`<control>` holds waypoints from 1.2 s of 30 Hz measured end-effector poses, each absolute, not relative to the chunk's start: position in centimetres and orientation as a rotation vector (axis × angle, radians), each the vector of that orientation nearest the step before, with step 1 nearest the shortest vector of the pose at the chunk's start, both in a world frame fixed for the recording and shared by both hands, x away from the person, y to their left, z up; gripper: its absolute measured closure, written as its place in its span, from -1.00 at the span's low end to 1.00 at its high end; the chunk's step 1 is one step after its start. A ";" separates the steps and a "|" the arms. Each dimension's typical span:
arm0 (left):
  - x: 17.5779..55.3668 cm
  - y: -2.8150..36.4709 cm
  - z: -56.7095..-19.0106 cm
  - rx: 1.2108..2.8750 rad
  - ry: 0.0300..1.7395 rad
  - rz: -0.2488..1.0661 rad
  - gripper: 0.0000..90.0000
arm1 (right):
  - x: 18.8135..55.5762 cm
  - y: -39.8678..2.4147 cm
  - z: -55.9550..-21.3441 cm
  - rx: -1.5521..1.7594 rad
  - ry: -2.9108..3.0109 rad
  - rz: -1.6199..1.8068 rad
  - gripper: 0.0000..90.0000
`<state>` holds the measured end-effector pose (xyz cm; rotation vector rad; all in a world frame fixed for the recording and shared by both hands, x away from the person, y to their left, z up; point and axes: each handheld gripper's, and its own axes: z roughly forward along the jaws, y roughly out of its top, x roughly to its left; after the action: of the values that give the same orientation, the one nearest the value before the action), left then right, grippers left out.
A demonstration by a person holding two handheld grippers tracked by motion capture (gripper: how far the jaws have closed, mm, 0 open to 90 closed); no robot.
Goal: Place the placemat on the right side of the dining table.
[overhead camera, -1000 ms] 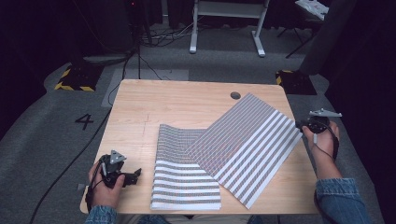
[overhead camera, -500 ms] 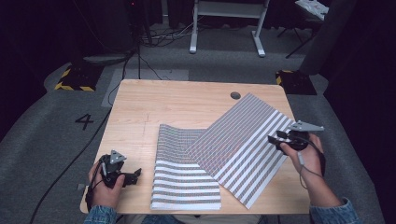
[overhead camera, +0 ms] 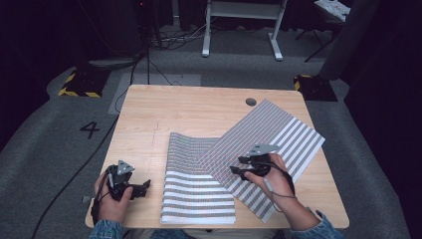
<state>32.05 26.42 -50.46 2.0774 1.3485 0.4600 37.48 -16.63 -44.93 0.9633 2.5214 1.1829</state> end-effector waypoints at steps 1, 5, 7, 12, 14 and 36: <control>32.0 26.4 -50.5 2.077 1.349 0.460 -1.00 | 37.5 -15.8 -45.3 0.961 2.531 1.186 0.03; 32.0 26.4 -50.5 2.078 1.348 0.460 -1.00 | 37.6 -13.2 -46.4 0.904 2.573 1.154 -0.04; 32.0 26.4 -50.5 2.078 1.348 0.460 -1.00 | 37.7 -12.1 -46.9 0.882 2.585 1.135 -0.06; 32.0 26.4 -50.5 2.078 1.349 0.460 -1.00 | 37.9 -10.4 -48.3 0.877 2.611 1.105 -0.10; 32.0 26.4 -50.5 2.078 1.348 0.460 -1.00 | 38.0 -10.1 -48.9 0.855 2.623 1.057 -0.07; 32.0 26.4 -50.5 2.078 1.348 0.462 -1.00 | 37.9 -9.1 -48.6 0.891 2.578 0.976 0.24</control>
<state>32.04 26.42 -50.46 2.0778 1.3480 0.4615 37.94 -9.12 -48.65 0.8908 2.5784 0.9756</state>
